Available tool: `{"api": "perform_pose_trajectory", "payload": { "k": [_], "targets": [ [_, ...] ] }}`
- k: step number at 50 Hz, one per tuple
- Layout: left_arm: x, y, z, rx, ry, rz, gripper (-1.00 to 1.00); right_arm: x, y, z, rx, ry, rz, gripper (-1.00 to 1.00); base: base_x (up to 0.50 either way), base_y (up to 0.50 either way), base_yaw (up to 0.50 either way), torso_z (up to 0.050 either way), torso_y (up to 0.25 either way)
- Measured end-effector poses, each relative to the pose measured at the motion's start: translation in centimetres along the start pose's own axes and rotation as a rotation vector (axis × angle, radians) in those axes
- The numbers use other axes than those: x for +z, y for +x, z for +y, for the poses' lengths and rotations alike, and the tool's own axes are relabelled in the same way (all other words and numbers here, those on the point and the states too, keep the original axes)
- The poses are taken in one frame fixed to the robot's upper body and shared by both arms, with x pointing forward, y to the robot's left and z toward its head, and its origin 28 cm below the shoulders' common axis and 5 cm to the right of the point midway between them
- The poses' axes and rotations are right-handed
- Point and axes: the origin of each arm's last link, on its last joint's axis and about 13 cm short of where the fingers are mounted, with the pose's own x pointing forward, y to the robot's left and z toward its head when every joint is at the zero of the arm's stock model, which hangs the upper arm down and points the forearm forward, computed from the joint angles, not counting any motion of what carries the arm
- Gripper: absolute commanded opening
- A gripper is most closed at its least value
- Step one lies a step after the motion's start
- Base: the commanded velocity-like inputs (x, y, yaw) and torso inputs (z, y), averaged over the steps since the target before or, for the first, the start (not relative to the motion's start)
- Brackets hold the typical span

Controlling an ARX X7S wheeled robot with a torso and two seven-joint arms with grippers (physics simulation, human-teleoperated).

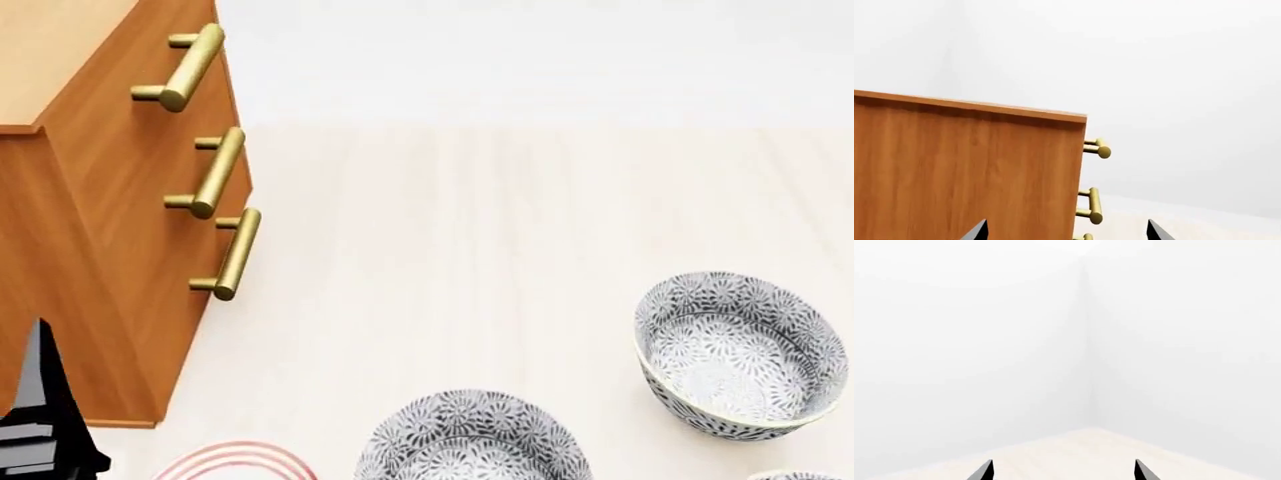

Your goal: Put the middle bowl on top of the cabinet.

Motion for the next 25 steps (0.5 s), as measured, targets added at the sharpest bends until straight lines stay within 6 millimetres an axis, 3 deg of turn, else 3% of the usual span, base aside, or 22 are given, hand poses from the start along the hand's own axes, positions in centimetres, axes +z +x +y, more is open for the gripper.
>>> {"api": "perform_pose_trajectory", "payload": {
  "k": [13,25],
  "targets": [
    [-0.3,-0.7,-0.6,0.013,-0.068,0.046,1.00,0.0,0.0,0.0,-0.006,-0.011,-0.004,1.00,0.00,0.00,0.00,0.000,0.000],
    [-1.4,-3.0,-4.0,-0.083,-0.225,0.191,1.00,0.1,-0.1,0.1,-0.003,-0.020,-0.005,1.00,0.00,0.00,0.00,0.000,0.000]
  ]
}}
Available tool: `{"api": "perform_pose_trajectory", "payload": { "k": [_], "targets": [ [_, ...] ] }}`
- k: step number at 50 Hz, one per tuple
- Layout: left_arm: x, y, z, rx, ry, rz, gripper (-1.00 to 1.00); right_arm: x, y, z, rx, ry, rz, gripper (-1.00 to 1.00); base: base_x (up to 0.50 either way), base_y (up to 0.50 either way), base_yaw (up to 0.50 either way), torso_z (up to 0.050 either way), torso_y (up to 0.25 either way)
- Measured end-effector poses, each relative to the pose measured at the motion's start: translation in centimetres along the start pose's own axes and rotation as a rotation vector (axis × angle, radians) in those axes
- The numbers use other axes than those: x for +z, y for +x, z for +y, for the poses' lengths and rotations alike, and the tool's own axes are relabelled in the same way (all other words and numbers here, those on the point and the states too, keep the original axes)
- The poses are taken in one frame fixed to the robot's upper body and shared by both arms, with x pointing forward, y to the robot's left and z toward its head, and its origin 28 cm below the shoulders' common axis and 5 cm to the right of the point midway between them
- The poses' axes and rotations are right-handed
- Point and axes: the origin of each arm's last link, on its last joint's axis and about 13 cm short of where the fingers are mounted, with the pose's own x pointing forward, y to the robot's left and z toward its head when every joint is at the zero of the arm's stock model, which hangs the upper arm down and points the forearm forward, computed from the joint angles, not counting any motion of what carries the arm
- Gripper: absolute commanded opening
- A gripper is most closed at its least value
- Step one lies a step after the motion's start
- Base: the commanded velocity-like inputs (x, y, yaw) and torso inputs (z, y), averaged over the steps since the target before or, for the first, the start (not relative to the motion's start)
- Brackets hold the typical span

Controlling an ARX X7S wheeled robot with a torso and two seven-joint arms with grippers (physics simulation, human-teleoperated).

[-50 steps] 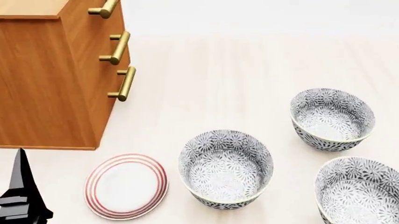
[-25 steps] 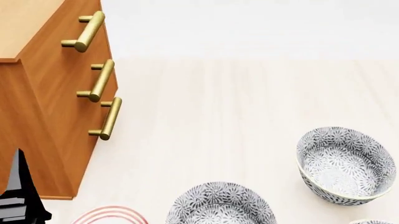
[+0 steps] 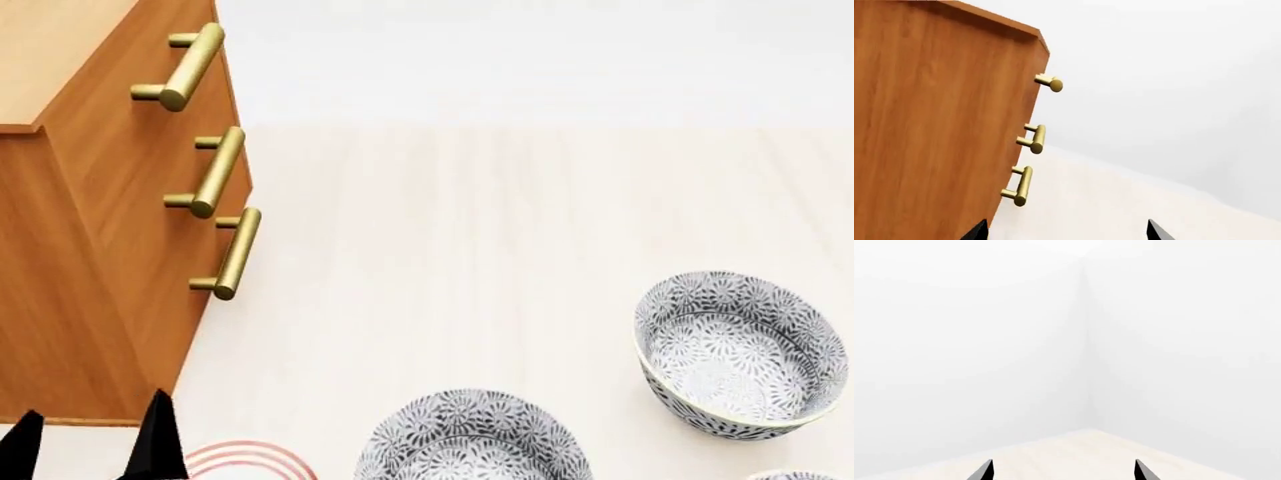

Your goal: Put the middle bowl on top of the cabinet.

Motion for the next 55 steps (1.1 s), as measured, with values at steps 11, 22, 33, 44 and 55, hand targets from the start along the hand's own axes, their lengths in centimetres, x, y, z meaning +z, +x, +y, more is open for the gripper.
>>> {"api": "perform_pose_trajectory", "payload": {
  "k": [11,22,33,44,55],
  "targets": [
    [-0.6,-0.8,-3.2,-0.068,-0.062,0.072,1.00,0.1,-0.3,-0.1,-0.002,0.003,-0.002,1.00,0.00,0.00,0.00,0.000,0.000],
    [-1.7,-0.7,-5.8,-0.111,-0.138,0.183,1.00,-0.1,-0.4,0.2,-0.001,0.004,-0.002,1.00,0.00,0.00,0.00,0.000,0.000],
    [-2.7,-0.5,-7.6,-0.066,-0.170,0.296,1.00,-0.2,-0.3,0.4,0.004,0.002,0.001,1.00,0.00,0.00,0.00,0.000,0.000],
    [-3.3,-0.3,-8.9,0.013,-0.113,0.360,1.00,-0.2,-0.4,0.3,0.007,-0.001,0.002,1.00,0.00,0.00,0.00,0.000,0.000],
    [-3.5,-0.2,-10.0,0.042,-0.050,0.377,1.00,-0.1,-0.4,0.1,0.009,-0.003,0.001,1.00,0.00,0.00,0.00,0.000,0.000]
  ]
}}
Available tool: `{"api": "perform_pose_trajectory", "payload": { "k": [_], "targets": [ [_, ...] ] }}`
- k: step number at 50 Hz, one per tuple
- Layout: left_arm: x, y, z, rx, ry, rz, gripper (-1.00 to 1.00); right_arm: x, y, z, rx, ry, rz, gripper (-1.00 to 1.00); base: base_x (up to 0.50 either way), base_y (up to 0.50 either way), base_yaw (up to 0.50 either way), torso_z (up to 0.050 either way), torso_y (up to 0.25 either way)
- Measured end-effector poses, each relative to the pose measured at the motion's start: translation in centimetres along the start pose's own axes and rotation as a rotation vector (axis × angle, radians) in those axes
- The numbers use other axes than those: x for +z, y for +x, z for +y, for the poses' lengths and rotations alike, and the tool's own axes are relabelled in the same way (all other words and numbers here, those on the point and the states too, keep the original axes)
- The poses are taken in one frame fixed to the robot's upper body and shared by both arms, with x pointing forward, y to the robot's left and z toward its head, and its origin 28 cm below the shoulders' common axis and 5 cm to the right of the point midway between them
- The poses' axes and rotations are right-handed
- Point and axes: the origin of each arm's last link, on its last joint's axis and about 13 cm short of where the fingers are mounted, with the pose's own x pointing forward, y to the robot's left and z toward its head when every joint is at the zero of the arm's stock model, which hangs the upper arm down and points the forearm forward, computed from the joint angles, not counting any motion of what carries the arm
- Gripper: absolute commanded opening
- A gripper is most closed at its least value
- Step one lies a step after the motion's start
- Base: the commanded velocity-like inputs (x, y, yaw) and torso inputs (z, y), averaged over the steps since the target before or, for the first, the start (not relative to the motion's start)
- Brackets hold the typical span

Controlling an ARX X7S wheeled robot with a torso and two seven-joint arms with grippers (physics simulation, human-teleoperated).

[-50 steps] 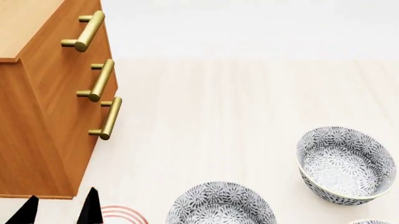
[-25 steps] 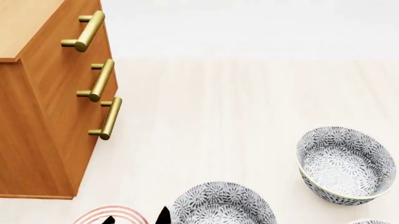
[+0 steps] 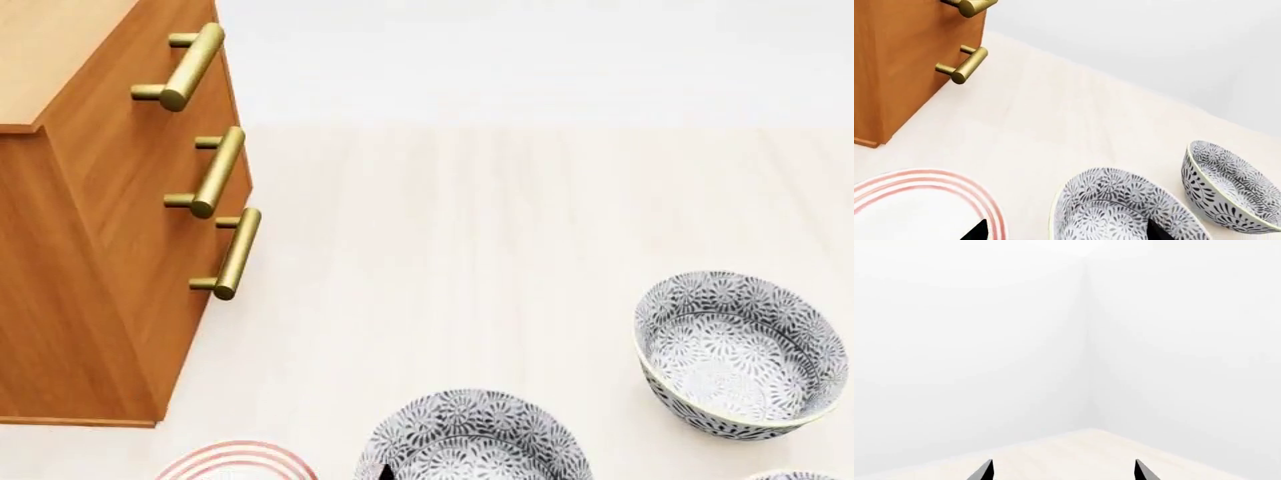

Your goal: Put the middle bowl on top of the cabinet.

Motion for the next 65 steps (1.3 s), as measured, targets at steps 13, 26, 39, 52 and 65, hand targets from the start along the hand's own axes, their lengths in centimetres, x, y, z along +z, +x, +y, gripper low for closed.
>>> {"api": "perform_pose_trajectory", "payload": {
  "k": [13,26,39,52,65],
  "targets": [
    [-0.6,0.2,-1.1,-0.010,0.062,0.012,1.00,0.1,-0.1,-0.2,-0.001,0.000,-0.003,1.00,0.00,0.00,0.00,0.000,0.000],
    [-1.5,1.0,-1.6,-0.037,0.070,0.053,1.00,0.2,-0.1,-0.4,-0.001,0.001,-0.006,1.00,0.00,0.00,0.00,0.000,0.000],
    [-2.2,2.1,-1.7,-0.065,0.024,0.112,1.00,0.3,-0.2,-0.5,0.002,0.000,-0.008,1.00,0.00,0.00,0.00,0.000,0.000],
    [-2.9,2.8,-1.5,-0.063,-0.006,0.144,1.00,0.4,-0.2,-0.7,0.004,-0.001,-0.012,1.00,0.00,0.00,0.00,0.000,0.000],
    [-3.5,3.4,-1.2,-0.052,-0.025,0.162,1.00,0.5,-0.3,-0.9,0.005,-0.002,-0.014,1.00,0.00,0.00,0.00,0.000,0.000]
  ]
}}
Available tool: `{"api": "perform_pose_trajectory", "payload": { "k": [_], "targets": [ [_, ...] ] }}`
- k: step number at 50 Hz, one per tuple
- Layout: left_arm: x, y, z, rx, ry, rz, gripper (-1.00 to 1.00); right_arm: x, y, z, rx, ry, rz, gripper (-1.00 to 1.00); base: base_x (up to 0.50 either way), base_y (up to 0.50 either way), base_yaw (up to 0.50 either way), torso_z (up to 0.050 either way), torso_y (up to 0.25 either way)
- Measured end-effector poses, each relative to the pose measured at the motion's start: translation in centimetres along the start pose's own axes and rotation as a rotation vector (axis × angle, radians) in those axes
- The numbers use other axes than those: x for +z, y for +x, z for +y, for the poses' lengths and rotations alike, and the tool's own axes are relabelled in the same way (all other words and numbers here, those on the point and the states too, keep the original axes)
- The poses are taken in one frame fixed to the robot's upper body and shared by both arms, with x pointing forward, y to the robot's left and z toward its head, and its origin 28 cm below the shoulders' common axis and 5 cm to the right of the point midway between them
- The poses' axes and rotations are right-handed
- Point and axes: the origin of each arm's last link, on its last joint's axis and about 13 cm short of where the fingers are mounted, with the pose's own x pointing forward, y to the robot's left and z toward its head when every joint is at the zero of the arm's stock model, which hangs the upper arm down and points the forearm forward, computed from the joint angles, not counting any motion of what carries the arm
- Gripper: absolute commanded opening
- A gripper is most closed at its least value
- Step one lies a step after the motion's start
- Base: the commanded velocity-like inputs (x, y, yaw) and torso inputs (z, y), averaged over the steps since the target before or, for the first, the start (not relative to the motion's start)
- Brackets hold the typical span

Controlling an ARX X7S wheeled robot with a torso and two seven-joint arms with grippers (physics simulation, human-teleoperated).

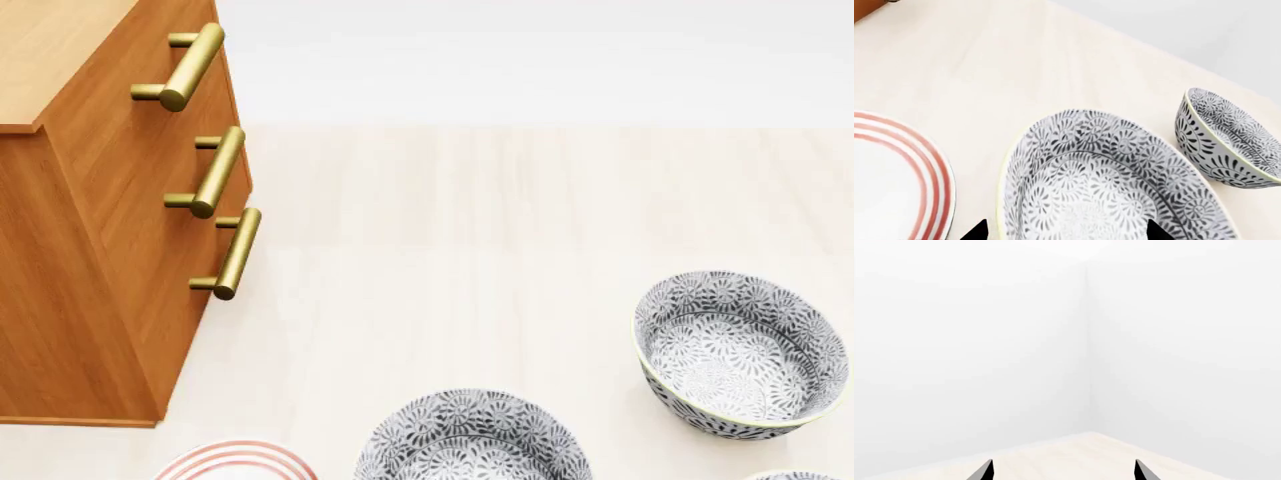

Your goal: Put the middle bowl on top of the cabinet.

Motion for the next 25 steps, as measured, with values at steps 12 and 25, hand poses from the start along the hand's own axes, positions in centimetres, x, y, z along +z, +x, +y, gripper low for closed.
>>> {"api": "perform_pose_trajectory", "payload": {
  "k": [12,25],
  "targets": [
    [-0.38,0.57,0.35,0.006,-0.011,0.014,1.00,0.09,0.00,-0.05,0.003,0.000,-0.002,1.00,0.00,0.00,0.00,0.000,0.000],
    [-0.67,1.03,0.50,-0.013,-0.022,0.028,1.00,0.21,-0.06,-0.10,0.005,-0.001,-0.006,1.00,0.00,0.00,0.00,0.000,0.000]
  ]
}}
